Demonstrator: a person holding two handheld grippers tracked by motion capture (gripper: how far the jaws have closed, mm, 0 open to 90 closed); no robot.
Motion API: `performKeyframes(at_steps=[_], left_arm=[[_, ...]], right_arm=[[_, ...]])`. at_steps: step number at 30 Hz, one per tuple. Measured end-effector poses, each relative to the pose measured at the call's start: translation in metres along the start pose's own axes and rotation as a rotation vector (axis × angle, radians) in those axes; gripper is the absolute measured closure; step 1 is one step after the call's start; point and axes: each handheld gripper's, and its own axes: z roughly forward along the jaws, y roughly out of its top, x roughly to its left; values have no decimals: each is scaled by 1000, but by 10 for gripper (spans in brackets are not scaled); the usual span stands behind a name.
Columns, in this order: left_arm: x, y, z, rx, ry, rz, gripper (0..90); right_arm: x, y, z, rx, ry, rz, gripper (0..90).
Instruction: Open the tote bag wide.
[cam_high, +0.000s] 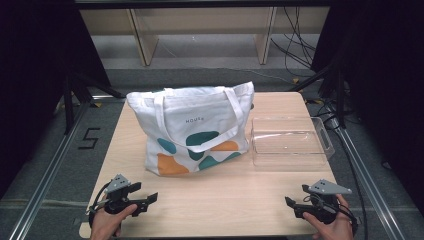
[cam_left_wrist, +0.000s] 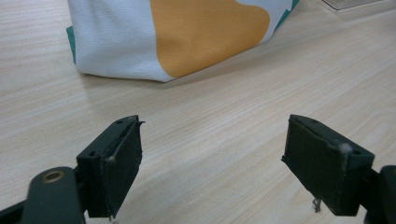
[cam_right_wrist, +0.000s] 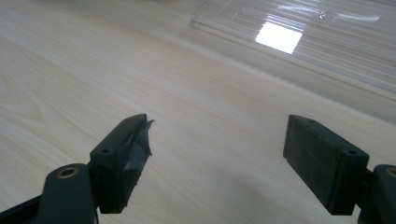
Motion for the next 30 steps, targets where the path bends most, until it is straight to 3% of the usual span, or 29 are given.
performKeyframes(at_steps=[1,3,4,8,10,11,13,14,15,17,22,24,26,30], left_arm=[[0,0,0,-3,0,-2,186],[1,0,0,-3,-2,0,186],[0,0,0,-8,-2,-19,186],[1,0,0,-6,4,-10,188],[1,0,0,-8,5,-12,189],[1,0,-1,-5,6,-10,189],[2,0,-1,0,10,-7,189],[2,0,0,-3,12,-16,189],[2,0,0,-6,15,-20,189],[2,0,-1,-9,14,-15,189],[1,0,0,-13,10,-28,189],[1,1,0,-10,7,-25,189],[0,1,0,-15,4,-26,189],[-3,2,1,-15,-7,-31,189]], right_arm=[[1,0,-1,2,-1,19,235],[-1,0,0,-3,1,1,235],[-1,0,0,0,-3,9,234],[-1,-1,0,5,-7,19,234],[-2,0,0,1,-5,9,234],[-5,0,1,-16,3,-32,234],[-5,0,1,-10,3,-32,236],[-1,-1,1,-7,-3,9,239],[-1,0,1,-5,-2,11,239],[-4,0,1,-15,-2,-12,236],[1,2,3,-13,11,-18,248],[4,3,3,-2,1,1,279],[3,3,4,-5,4,-15,278],[7,5,3,-16,3,0,229]])
